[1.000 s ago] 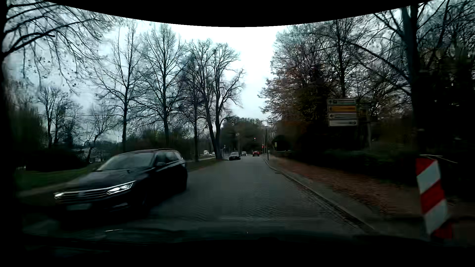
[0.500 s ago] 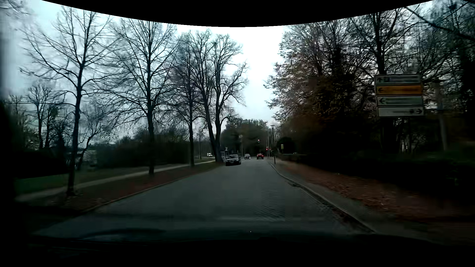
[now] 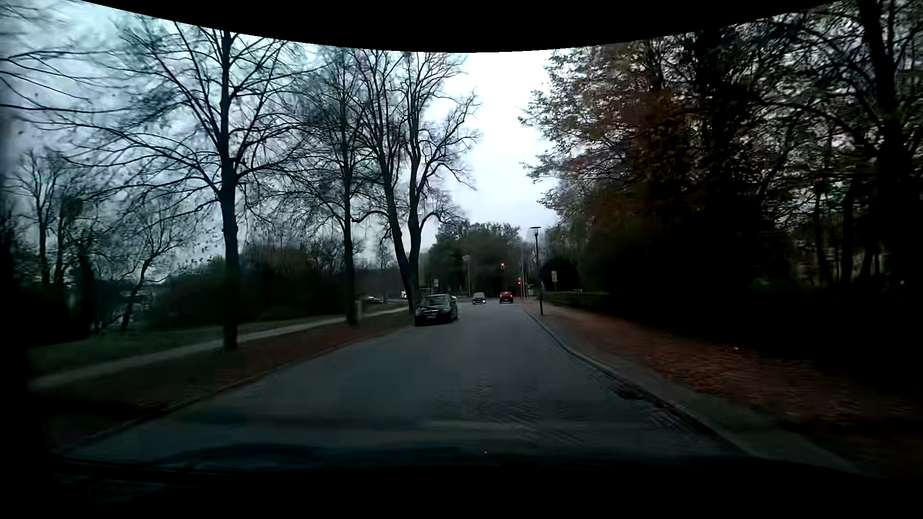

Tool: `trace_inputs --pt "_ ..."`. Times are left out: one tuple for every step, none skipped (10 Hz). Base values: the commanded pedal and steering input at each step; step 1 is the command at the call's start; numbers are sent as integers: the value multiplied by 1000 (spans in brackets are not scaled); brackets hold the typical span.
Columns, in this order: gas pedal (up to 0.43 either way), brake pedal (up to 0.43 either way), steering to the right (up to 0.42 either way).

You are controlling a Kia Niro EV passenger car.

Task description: Follow the waypoints while adhering to traffic rules and regulations

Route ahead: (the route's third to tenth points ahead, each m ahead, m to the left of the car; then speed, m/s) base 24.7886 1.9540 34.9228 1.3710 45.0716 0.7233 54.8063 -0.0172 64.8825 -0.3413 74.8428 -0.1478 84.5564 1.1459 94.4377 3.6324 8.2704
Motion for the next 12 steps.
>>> trace_inputs --pt "138 0 1" --pt "138 0 2" --pt "138 0 3" --pt "138 0 6" --pt "138 0 9" --pt "138 0 11" --pt "138 0 11" --pt "138 0 15" --pt "138 0 21" --pt "138 0 21" --pt "138 0 21" --pt "138 0 23"
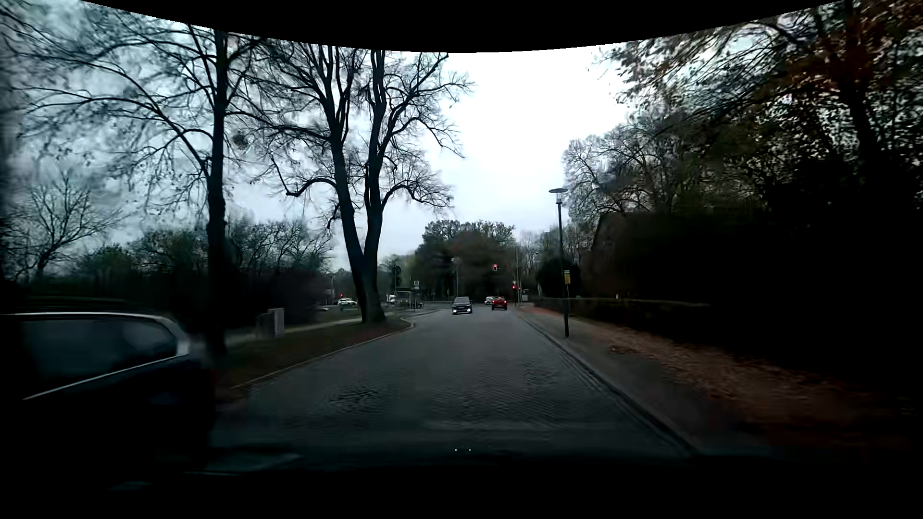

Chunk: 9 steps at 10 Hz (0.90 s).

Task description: Follow the waypoints while adhering to traffic rules and regulations

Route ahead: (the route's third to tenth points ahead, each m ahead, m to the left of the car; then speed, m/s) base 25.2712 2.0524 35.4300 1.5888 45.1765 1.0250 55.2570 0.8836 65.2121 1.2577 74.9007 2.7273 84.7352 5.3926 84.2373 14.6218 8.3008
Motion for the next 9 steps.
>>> trace_inputs --pt "138 0 24" --pt "138 0 24" --pt "138 0 23" --pt "130 0 19" --pt "130 0 11" --pt "130 0 9" --pt "130 0 8" --pt "118 0 5" --pt "118 0 5"
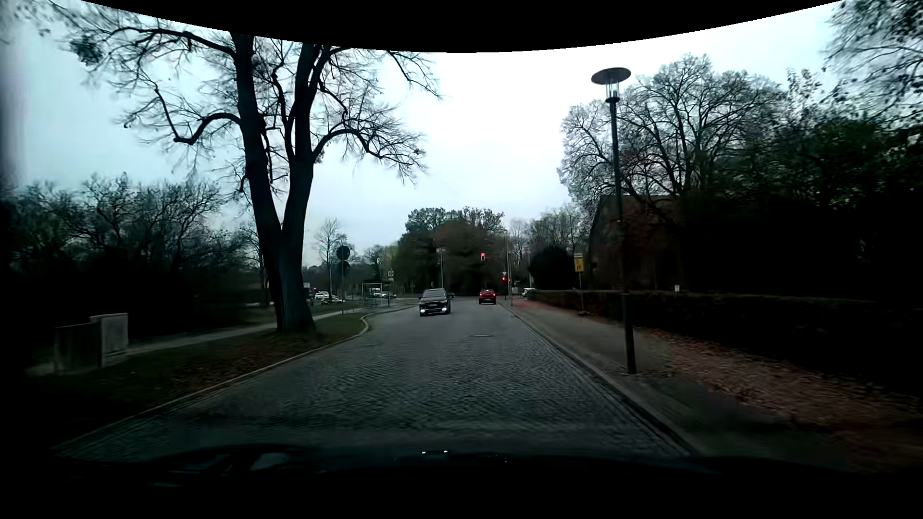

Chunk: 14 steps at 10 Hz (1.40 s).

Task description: Follow the waypoints while adhering to traffic rules and regulations

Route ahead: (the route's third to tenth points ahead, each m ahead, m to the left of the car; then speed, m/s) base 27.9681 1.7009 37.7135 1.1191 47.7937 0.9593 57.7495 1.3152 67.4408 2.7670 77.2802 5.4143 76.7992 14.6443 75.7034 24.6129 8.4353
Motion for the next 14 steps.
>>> trace_inputs --pt "118 0 4" --pt "98 0 4" --pt "87 0 2" --pt "87 0 2" --pt "87 0 3" --pt "87 0 1" --pt "79 0 0" --pt "79 0 0" --pt "67 0 0" --pt "67 0 0" --pt "59 0 -3" --pt "59 0 -4" --pt "47 0 -6" --pt "20 0 -8"
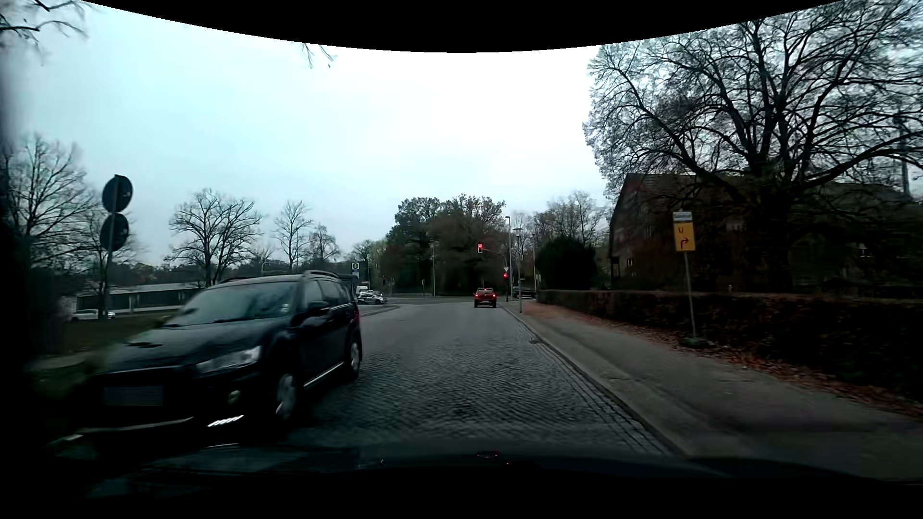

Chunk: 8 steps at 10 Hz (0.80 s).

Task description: Follow the waypoints while adhering to traffic rules and regulations

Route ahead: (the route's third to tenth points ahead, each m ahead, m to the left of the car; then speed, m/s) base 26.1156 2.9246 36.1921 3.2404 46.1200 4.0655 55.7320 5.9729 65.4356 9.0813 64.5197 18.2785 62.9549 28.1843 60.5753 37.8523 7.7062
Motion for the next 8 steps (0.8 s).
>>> trace_inputs --pt "20 0 -6" --pt "0 0 -5" --pt "0 0 -5" --pt "0 0 -4" --pt "0 0 -4" --pt "0 0 -4" --pt "0 0 -4" --pt "0 0 -3"
